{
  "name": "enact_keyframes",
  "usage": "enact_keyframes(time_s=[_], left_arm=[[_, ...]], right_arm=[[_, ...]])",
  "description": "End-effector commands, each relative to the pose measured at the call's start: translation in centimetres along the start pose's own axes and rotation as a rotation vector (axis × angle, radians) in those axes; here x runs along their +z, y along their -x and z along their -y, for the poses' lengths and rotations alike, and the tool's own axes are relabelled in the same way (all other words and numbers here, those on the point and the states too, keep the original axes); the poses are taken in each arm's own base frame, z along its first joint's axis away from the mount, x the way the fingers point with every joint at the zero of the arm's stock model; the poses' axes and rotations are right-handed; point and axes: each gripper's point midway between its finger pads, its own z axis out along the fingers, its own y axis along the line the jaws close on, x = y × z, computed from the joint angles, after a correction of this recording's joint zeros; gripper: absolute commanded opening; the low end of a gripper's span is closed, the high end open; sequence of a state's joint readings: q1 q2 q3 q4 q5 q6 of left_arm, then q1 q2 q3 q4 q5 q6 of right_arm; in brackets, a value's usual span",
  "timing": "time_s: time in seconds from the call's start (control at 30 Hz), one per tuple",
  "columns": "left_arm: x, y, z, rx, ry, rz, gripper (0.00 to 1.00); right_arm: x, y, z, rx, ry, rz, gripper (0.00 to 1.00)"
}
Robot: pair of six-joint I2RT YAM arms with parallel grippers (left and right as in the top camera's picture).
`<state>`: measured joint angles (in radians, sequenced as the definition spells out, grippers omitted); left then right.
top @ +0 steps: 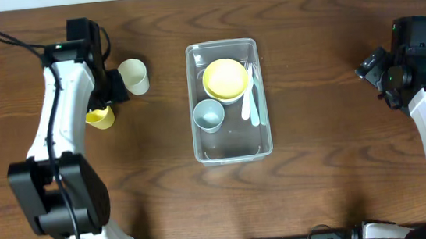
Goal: Pack container
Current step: 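Release the grey cup and grip the yellow cup rim with the left gripper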
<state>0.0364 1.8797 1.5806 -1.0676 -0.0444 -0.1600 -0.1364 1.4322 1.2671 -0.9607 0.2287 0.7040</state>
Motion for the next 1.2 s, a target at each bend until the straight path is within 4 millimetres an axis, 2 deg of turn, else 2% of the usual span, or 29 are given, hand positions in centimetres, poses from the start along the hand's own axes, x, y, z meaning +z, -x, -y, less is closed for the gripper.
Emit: enact_keyframes(time_s=[0.0, 0.17, 0.3, 0.8, 1.17], left_arm=[[1.5, -0.5, 0.1, 0.013, 0.001, -0.05, 0.6], [2.9, -1.1, 0.2, 0.017, 0.011, -0.094, 0.54], [3.2, -1.2, 0.2, 0.017, 0.013, -0.104, 0.5], [3.5, -0.4, -0.9, -0.012, 0.021, -0.08, 0.5], [3.9, -0.1, -1.0, -0.014, 0.019, -0.069, 0.49]], right_arm=[[-0.3, 0.6, 0.1, 0.019, -0.006, 0.021, 0.99], [-0.3, 0.6, 0.1, 0.019, -0.007, 0.021, 0.99], [-0.3, 0.6, 0.1, 0.019, -0.006, 0.021, 0.99], [-0.3, 0.6, 0.1, 0.019, -0.006, 0.021, 0.99], [-0.3, 0.6, 0.1, 0.019, -0.006, 0.021, 0.99]])
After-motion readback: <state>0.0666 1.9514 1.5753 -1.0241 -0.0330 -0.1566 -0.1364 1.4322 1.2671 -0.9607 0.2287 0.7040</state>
